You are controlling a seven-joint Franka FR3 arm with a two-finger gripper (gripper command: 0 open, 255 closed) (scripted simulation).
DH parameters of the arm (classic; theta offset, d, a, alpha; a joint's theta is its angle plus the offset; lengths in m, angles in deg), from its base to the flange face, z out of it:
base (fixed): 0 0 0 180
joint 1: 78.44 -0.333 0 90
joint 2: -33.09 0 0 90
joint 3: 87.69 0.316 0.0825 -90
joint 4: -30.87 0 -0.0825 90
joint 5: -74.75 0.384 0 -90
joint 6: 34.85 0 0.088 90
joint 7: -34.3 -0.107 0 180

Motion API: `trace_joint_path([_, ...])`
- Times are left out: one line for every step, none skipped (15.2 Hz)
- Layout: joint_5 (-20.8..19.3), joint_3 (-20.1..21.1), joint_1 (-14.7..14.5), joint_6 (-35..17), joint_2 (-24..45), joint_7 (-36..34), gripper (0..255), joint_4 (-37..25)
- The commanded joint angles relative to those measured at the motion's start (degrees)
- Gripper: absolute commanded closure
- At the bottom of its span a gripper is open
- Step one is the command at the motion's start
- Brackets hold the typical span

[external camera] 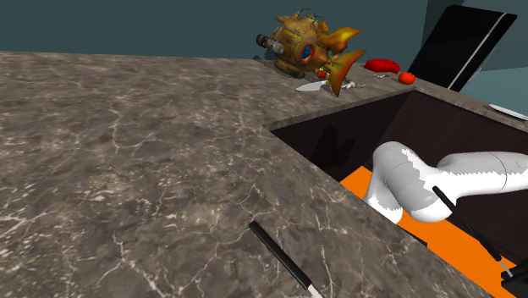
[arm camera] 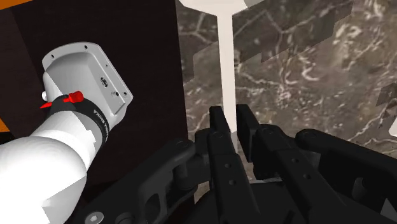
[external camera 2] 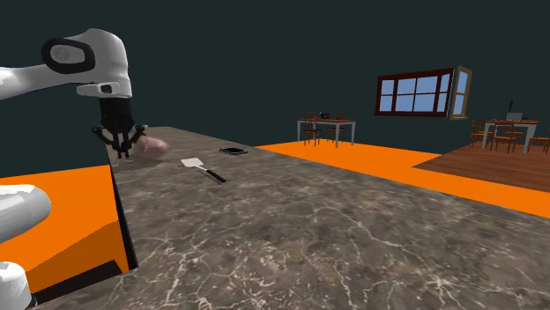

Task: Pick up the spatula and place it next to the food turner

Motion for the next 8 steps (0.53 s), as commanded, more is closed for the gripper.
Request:
trace_joint_path([0.7, 0.7, -0.4, -0.9, -0.9, 0.1, 255, 1.8])
trace_joint_path([1.1, 1.1, -0.6, -1.4, -1.3, 0.2, 255, 2.6])
trace_joint_path([1.5, 1.5, -0.8, -1.8, -1.7, 0.2, 255, 3.4])
trace_joint_path([1.9, 1.8, -1.0, -2.2, -2.1, 0.3, 255, 4.2])
trace_joint_path([2.3, 2.2, -1.3, -2.7, -2.5, 0.3, 255, 5.0])
trace_joint_path([2.3, 2.2, -1.3, -2.7, -2.5, 0.3, 255, 5.0])
trace_joint_path([2.3, 2.2, -1.3, -2.7, -2.5, 0.3, 255, 5.0])
trace_joint_path([2.3, 2.2, -1.3, -2.7, -2.5, 0.3, 255, 5.0])
